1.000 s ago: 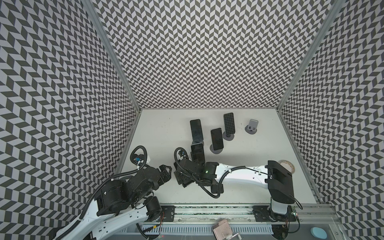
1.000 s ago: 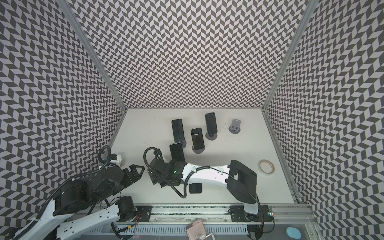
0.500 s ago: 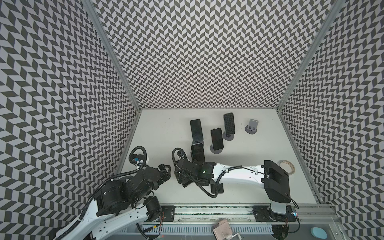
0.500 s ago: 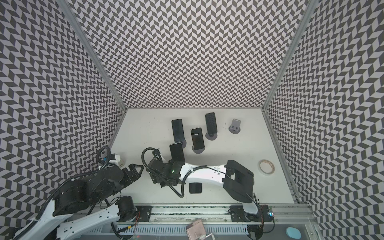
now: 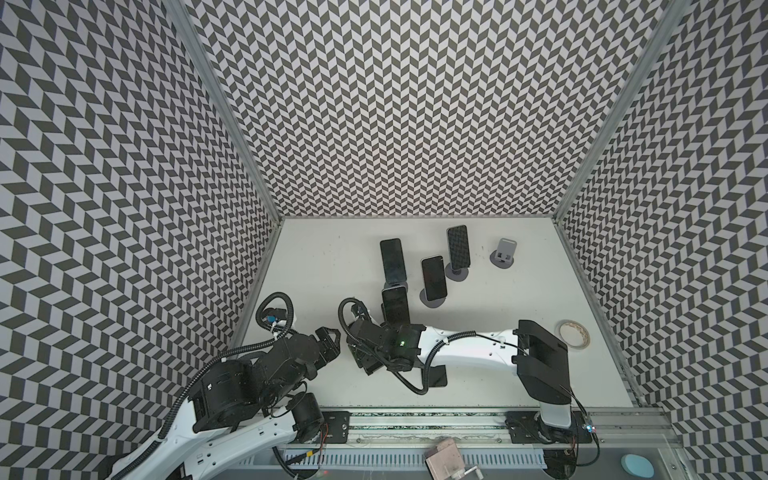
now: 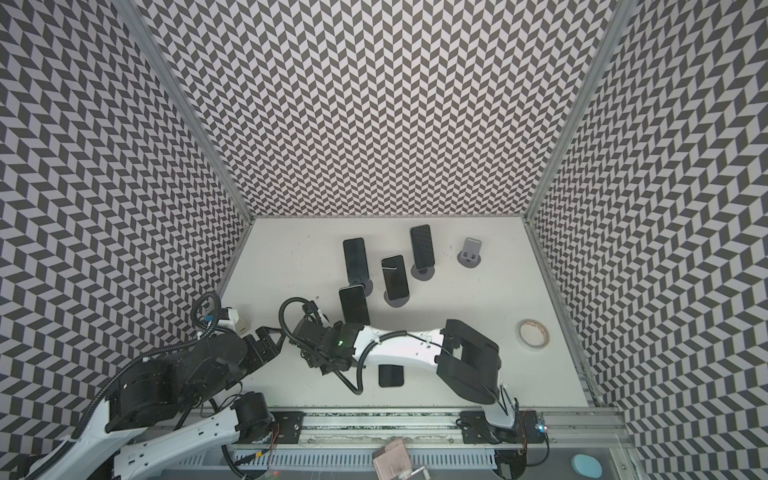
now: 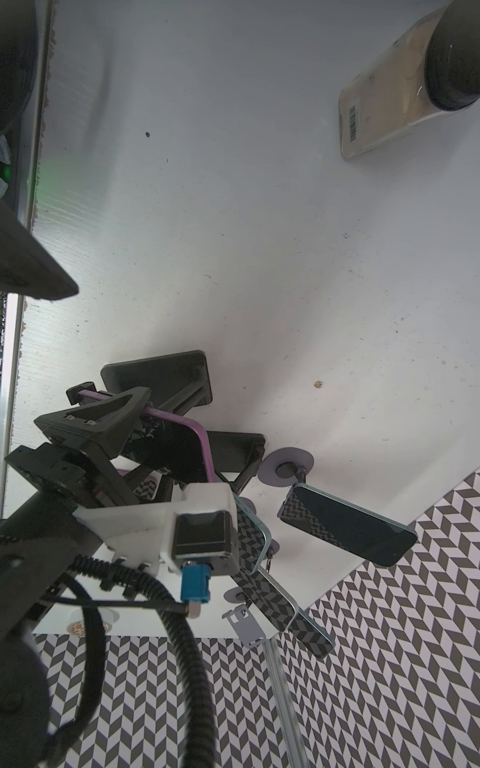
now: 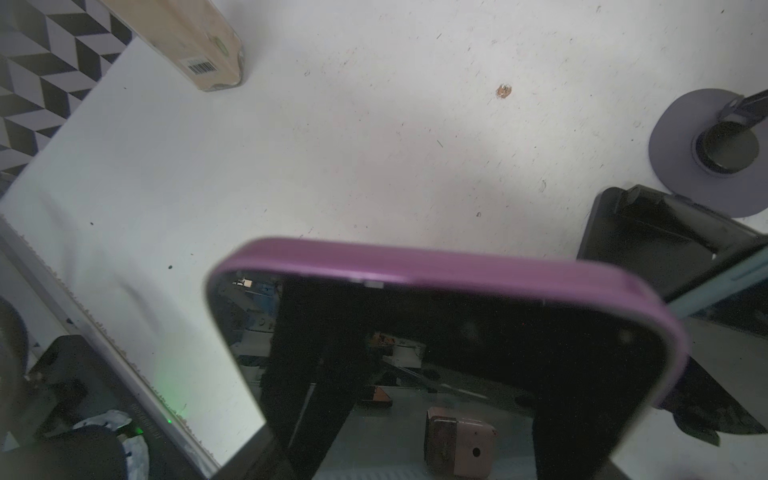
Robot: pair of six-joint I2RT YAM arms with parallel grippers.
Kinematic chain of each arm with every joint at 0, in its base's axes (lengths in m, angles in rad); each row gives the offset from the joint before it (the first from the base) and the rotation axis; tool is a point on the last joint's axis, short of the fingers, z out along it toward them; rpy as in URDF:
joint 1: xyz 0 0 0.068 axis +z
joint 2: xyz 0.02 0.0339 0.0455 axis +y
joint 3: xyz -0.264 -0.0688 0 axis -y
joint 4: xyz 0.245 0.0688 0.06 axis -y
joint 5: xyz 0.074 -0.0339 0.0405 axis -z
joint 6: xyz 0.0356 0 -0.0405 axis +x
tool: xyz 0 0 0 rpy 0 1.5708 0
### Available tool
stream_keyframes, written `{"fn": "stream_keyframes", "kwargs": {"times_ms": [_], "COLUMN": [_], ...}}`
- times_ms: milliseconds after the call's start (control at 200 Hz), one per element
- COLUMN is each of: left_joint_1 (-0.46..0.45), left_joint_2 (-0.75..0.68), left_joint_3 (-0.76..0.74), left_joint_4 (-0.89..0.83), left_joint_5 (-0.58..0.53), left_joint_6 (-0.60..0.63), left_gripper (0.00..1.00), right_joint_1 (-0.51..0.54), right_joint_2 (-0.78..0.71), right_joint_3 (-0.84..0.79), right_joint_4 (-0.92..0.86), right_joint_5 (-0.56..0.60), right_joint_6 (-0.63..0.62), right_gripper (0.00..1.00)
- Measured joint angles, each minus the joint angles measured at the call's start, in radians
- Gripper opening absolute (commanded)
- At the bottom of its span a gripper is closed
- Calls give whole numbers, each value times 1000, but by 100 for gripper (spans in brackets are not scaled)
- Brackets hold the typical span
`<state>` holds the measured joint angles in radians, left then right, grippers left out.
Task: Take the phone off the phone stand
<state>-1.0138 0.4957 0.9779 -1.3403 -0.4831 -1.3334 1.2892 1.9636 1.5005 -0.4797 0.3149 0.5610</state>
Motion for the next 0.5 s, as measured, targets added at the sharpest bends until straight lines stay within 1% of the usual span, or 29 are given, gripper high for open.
{"fn": "stream_keyframes", "kwargs": {"times_ms": [240,501], "left_joint_1": [0,0], "left_joint_2": [0,-1], "left_joint_3": [0,0], "left_joint_4": [0,0], "left_joint_5": [-2,-2], "left_joint_6": [0,-5], "left_gripper": [90,90], "right_joint_1": [0,0], "right_joint_2": [0,0], "right_joint_3": [2,2], "right_joint_4": [-6,-6], "right_joint_5": [0,1], "right_joint_6": [-5,-17], "right_gripper": [70,69]}}
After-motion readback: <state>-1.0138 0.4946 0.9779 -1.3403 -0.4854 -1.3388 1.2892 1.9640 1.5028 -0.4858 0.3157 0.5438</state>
